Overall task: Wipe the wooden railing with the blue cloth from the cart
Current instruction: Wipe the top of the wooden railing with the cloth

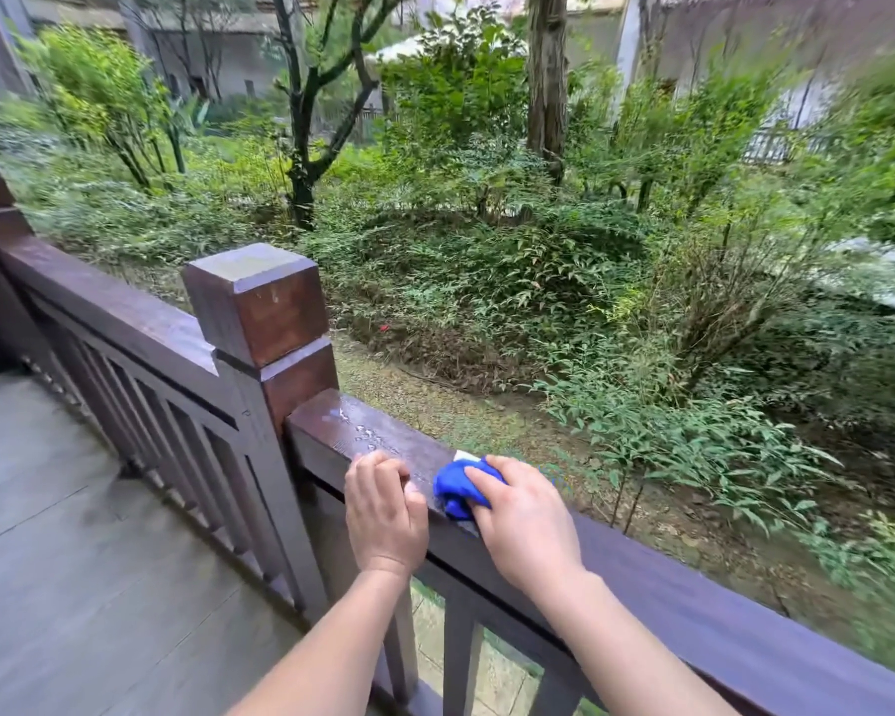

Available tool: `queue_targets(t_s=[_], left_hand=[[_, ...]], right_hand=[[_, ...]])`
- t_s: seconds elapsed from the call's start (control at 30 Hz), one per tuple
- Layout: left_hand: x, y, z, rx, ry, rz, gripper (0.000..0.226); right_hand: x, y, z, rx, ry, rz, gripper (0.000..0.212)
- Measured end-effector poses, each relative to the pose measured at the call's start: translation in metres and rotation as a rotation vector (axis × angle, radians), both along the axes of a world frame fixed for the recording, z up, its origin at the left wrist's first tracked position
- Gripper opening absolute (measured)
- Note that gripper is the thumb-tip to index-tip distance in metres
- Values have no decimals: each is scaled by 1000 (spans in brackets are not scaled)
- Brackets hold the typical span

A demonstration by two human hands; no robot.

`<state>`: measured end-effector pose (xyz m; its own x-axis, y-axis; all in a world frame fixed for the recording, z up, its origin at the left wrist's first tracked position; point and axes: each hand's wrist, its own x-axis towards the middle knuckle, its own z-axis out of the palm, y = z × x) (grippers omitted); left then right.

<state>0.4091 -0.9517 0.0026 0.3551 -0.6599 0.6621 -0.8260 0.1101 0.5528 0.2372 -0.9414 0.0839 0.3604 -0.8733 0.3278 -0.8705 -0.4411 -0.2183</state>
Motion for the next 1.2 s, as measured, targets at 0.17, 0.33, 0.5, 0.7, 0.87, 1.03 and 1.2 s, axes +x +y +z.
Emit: queue_targets(t_s=[0.17, 0.33, 0.5, 0.7, 0.87, 1.03, 1.2], left_hand=[[0, -4, 0, 13, 12, 15, 24], [-1, -1, 0, 20, 14, 8, 23], [7, 9, 17, 61, -60, -40, 20], [67, 10, 80, -15, -212, -54, 20], [143, -45, 189, -195, -493, 184, 29], [181, -94, 215, 85, -579, 204, 33], [186, -102, 211, 24, -684, 261, 33]], right_hand=[[-13, 13, -16, -14, -2, 78, 36], [1, 3, -8, -17, 29, 146, 36], [19, -2, -6, 47, 24, 53, 35], [32, -10, -12, -2, 28, 93, 32], [69, -35, 1, 28, 18, 57, 33], [53, -17, -17, 11, -31, 143, 39], [78, -37, -2, -6, -17, 69, 33]])
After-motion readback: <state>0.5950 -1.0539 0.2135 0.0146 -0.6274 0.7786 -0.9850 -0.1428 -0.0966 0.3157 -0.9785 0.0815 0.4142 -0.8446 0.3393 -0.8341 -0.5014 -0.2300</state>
